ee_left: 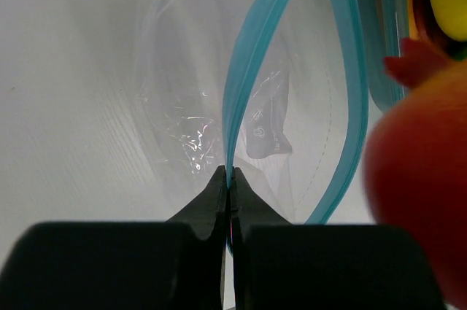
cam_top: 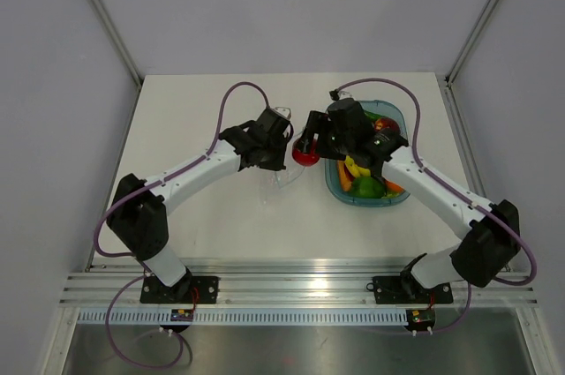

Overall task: Place the food in the zip-top bag and seal the zipper
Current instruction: Place the fake fruit in the zipper food storage bag.

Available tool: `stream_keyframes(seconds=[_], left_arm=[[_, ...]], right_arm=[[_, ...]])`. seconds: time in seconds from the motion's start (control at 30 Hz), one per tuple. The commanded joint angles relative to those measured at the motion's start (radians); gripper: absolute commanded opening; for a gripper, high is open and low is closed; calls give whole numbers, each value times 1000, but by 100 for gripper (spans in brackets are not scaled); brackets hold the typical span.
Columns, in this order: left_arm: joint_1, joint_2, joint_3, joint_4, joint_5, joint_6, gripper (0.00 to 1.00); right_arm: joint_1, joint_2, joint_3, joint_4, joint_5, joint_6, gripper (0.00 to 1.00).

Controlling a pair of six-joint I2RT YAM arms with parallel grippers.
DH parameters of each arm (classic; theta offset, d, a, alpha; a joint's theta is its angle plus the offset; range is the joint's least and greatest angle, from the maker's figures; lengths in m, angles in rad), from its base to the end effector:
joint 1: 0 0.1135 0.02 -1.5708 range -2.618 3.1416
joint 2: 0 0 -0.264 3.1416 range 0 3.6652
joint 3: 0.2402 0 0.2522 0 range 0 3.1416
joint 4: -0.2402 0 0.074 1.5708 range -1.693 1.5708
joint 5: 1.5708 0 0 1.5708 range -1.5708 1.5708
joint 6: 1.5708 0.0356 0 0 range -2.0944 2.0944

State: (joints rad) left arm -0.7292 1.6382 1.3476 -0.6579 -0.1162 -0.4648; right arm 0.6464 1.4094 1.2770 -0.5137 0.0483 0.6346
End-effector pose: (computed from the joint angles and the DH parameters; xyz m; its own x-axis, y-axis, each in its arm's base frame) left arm 0.2663 -0.2324 0.2753 -0.8157 0.1318 -0.5633 0.2749 0.9450 -0.1771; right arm 0.2531 0.1888 0.3352 -0.7255 0.1944 -0.6602 -0.1748 0.8758 0.4500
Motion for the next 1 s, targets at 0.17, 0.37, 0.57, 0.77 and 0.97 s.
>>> stream_keyframes(seconds=[0.17, 0.37, 0.57, 0.77, 0.97], left_arm=[[-1, -51, 28, 20, 38, 3, 0], [-1, -86, 31, 37, 110, 6, 0], [1, -97, 42, 41, 156, 8, 0], [7, -94, 33, 44, 162, 5, 0], [14, -94, 35, 44, 164, 6, 0]], right_arm=[[16, 151, 28, 130, -44, 60, 33], [16, 198, 35, 123, -33, 62, 52], [16, 200, 53, 96, -36, 53, 80], [18, 137, 38, 70, -25, 47, 84], [18, 42, -16, 63, 13, 47, 84]])
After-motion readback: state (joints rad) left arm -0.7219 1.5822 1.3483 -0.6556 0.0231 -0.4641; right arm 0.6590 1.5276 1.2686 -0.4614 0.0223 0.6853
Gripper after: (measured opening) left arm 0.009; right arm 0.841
